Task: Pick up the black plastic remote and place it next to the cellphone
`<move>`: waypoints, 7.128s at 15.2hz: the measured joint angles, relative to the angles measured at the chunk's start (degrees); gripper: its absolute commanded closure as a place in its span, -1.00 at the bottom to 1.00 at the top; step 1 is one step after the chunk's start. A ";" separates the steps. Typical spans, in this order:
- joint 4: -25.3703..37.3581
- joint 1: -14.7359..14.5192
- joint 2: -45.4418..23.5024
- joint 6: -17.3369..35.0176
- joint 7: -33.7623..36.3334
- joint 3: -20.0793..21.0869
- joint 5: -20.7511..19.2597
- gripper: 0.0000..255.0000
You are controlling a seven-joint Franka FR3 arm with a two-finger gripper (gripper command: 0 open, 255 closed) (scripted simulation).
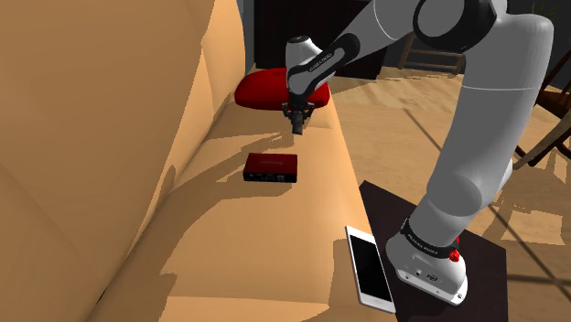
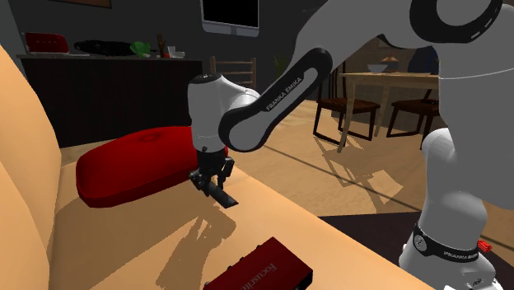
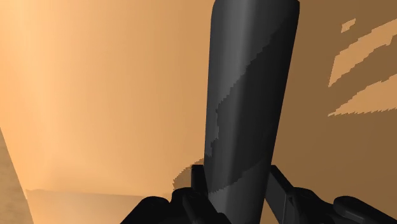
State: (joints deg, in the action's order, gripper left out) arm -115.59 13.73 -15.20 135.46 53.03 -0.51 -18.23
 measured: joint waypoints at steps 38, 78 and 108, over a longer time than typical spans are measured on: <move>-35.00 -12.75 43.41 -12.66 16.98 12.90 8.31 1.00; -26.25 -37.65 47.54 -27.60 65.84 57.61 39.48 1.00; -24.48 -35.57 44.90 -26.36 67.56 60.37 38.65 -1.00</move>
State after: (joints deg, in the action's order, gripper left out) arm -140.06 -21.84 29.70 109.10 120.58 59.86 20.42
